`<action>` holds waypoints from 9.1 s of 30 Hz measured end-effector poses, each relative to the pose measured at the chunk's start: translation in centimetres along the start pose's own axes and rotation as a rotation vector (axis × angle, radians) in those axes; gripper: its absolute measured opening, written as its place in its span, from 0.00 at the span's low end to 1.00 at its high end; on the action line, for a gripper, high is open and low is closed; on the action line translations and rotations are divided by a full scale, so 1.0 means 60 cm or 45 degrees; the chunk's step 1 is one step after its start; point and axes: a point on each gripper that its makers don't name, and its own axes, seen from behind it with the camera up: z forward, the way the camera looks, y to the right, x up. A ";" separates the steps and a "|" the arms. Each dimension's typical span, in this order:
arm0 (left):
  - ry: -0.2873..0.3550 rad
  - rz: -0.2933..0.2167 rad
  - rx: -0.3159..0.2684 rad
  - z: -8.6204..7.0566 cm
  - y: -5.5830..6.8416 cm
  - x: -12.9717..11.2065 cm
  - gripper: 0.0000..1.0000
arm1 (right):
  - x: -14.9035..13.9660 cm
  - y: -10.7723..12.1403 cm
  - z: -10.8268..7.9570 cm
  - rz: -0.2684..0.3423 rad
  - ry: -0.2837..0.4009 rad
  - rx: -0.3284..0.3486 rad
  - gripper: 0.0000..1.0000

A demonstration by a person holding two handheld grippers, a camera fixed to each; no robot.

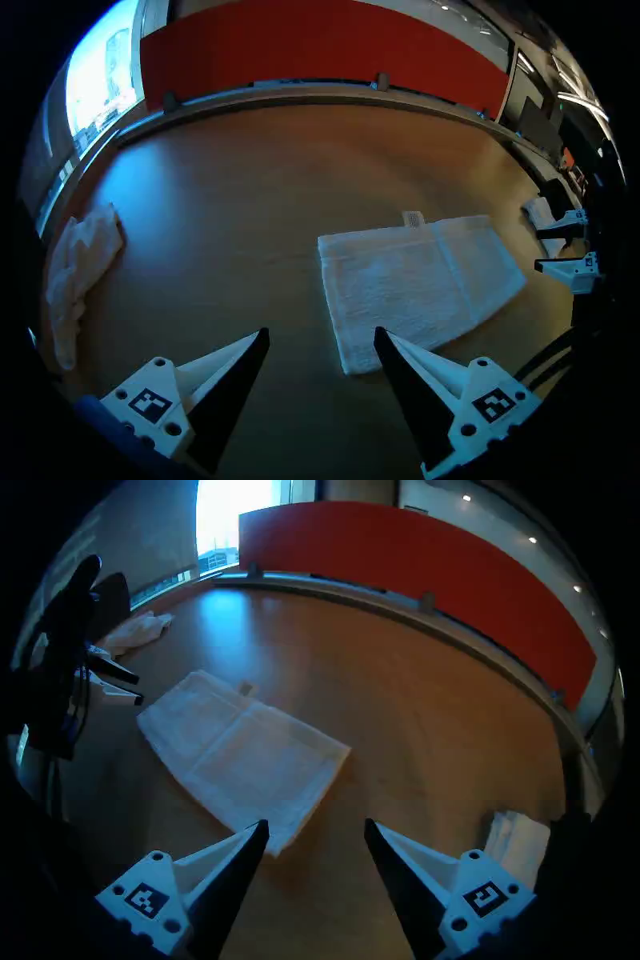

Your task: Fold towel

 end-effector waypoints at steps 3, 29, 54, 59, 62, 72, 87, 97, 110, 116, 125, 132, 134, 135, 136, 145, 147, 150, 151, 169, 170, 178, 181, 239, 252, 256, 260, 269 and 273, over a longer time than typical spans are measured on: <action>0.007 -0.003 0.003 -0.005 -0.001 0.000 0.97 | 0.001 -0.001 0.002 -0.005 0.003 0.003 0.92; 0.035 -0.074 0.068 -0.081 -0.025 -0.041 0.98 | -0.009 -0.028 0.019 -0.156 -0.027 0.122 0.92; 0.008 -0.117 0.071 -0.129 -0.030 -0.092 0.97 | -0.061 -0.053 0.044 -0.223 -0.131 0.222 0.52; 0.006 -0.117 0.063 -0.133 -0.025 -0.097 0.97 | -0.064 -0.056 0.045 -0.220 -0.145 0.239 0.37; 0.004 -0.115 0.062 -0.134 -0.023 -0.099 0.97 | -0.065 -0.056 0.046 -0.218 -0.153 0.239 0.27; 0.006 -0.120 0.056 -0.133 -0.018 -0.104 0.97 | -0.065 -0.057 0.045 -0.202 -0.163 0.236 0.06; 0.029 -0.120 0.070 -0.140 -0.028 -0.090 0.97 | 0.001 -0.034 -0.004 -0.232 -0.071 0.164 0.05; 0.045 -0.121 0.069 -0.146 -0.026 -0.079 0.97 | 0.078 -0.025 -0.054 -0.325 0.021 0.124 0.05; 0.063 -0.120 0.072 -0.150 -0.028 -0.065 0.97 | 0.117 -0.029 -0.092 -0.378 0.077 0.106 0.05; 0.069 -0.123 0.069 -0.150 -0.026 -0.062 0.97 | 0.122 -0.027 -0.103 -0.396 0.083 0.102 0.05; 0.073 -0.122 0.071 -0.151 -0.024 -0.062 0.97 | 0.130 -0.041 -0.099 -0.427 0.092 0.121 0.05; 0.075 -0.125 0.076 -0.155 -0.027 -0.063 0.97 | 0.145 -0.079 -0.082 -0.454 0.109 0.179 0.05; 0.078 -0.127 0.078 -0.156 -0.028 -0.062 0.97 | 0.150 -0.092 -0.076 -0.463 0.113 0.200 0.05; 0.079 -0.128 0.079 -0.157 -0.029 -0.062 0.97 | 0.152 -0.100 -0.073 -0.467 0.115 0.211 0.05; 0.080 -0.130 0.080 -0.158 -0.030 -0.062 0.97 | 0.155 -0.107 -0.069 -0.471 0.116 0.222 0.05; 0.087 -0.154 0.098 -0.167 -0.045 -0.067 0.97 | 0.168 -0.173 -0.041 -0.498 0.119 0.322 0.05; 0.089 -0.159 0.105 -0.170 -0.051 -0.068 0.97 | 0.169 -0.187 -0.035 -0.505 0.116 0.343 0.05; 0.088 -0.169 0.118 -0.174 -0.061 -0.073 0.97 | 0.169 -0.206 -0.027 -0.515 0.110 0.375 0.05; 0.088 -0.174 0.122 -0.175 -0.065 -0.075 0.97 | 0.169 -0.212 -0.025 -0.518 0.107 0.387 0.05; 0.078 -0.231 0.175 -0.188 -0.110 -0.101 0.97 | 0.148 -0.261 0.009 -0.494 0.042 0.485 0.64; 0.078 -0.231 0.175 -0.188 -0.110 -0.101 0.97 | 0.145 -0.258 0.009 -0.491 0.038 0.480 0.69; 0.082 -0.221 0.172 -0.186 -0.108 -0.096 0.97 | 0.124 -0.235 0.007 -0.462 0.010 0.446 0.69; 0.082 -0.218 0.169 -0.185 -0.106 -0.095 0.97 | 0.114 -0.228 0.008 -0.452 0.001 0.434 0.69; 0.083 -0.199 0.160 -0.187 -0.092 -0.097 0.97 | -0.047 -0.181 0.050 -0.263 -0.170 0.306 0.06; 0.104 -0.188 0.145 -0.186 -0.088 -0.084 0.97 | 0.051 -0.158 -0.001 -0.306 -0.056 0.261 0.05; 0.116 -0.176 0.136 -0.185 -0.085 -0.072 0.97 | 0.098 -0.145 -0.023 -0.313 -0.008 0.243 0.05; 0.130 -0.161 0.127 -0.185 -0.080 -0.059 0.97 | 0.142 -0.132 -0.047 -0.317 0.042 0.228 0.05; 0.158 -0.143 0.111 -0.187 -0.065 -0.039 0.97 | 0.215 -0.094 -0.099 -0.319 0.126 0.184 0.05; 0.163 -0.138 0.105 -0.187 -0.059 -0.037 0.97 | 0.229 -0.070 -0.118 -0.322 0.138 0.156 0.05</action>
